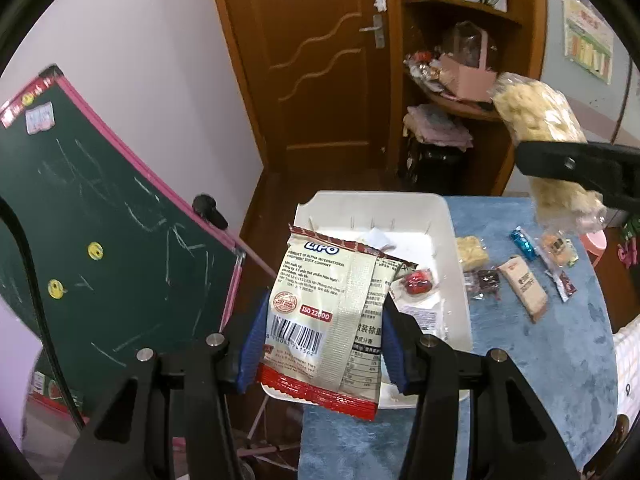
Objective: Organize snacks
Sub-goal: 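Carry the LIPO bag and cracker bag into the white tray and release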
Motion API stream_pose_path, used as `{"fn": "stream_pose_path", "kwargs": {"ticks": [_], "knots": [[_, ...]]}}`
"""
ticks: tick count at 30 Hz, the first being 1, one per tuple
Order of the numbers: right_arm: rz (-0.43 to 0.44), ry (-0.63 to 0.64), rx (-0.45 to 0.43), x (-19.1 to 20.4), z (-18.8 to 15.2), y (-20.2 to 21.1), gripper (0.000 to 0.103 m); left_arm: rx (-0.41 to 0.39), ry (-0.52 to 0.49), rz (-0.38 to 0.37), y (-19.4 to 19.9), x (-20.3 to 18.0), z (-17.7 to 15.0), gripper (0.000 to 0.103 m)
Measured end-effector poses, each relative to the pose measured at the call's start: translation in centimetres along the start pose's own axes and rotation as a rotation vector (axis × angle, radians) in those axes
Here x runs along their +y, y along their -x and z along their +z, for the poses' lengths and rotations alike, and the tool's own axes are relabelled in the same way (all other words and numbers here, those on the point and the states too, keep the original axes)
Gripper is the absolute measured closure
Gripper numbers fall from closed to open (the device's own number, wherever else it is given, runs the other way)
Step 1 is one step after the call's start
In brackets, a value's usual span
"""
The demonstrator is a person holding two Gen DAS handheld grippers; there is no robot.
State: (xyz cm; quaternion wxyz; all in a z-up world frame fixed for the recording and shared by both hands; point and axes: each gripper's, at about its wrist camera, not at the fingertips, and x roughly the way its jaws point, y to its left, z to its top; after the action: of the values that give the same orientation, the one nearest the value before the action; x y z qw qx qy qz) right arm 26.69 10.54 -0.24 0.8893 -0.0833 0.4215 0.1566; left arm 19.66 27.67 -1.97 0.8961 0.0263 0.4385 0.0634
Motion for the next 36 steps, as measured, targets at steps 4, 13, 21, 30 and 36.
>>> {"fn": "stream_pose_path", "kwargs": {"ticks": [4,13,21,30,36], "knots": [[-0.015,0.011,0.053,1.4,0.7,-3.7,0.036,0.048,0.012,-0.021,-2.8,0.1,-0.4,0.053],[-0.002,0.002,0.151,3.2,1.1,-9.4,0.035,0.103,0.052,-0.094,-6.8,0.5,-0.8,0.042],[0.069,-0.037,0.213,3.0,0.3,-11.9,0.035,0.1,0.083,-0.115,-7.4,1.1,-1.4,0.017],[0.069,-0.051,0.202,2.6,-0.5,-11.2,0.035,0.11,0.134,-0.076,-8.1,1.8,-1.4,0.017],[0.074,-0.048,0.193,2.1,-0.7,-10.0,0.034,0.098,0.159,-0.06,-7.5,2.0,-0.9,0.017]]}}
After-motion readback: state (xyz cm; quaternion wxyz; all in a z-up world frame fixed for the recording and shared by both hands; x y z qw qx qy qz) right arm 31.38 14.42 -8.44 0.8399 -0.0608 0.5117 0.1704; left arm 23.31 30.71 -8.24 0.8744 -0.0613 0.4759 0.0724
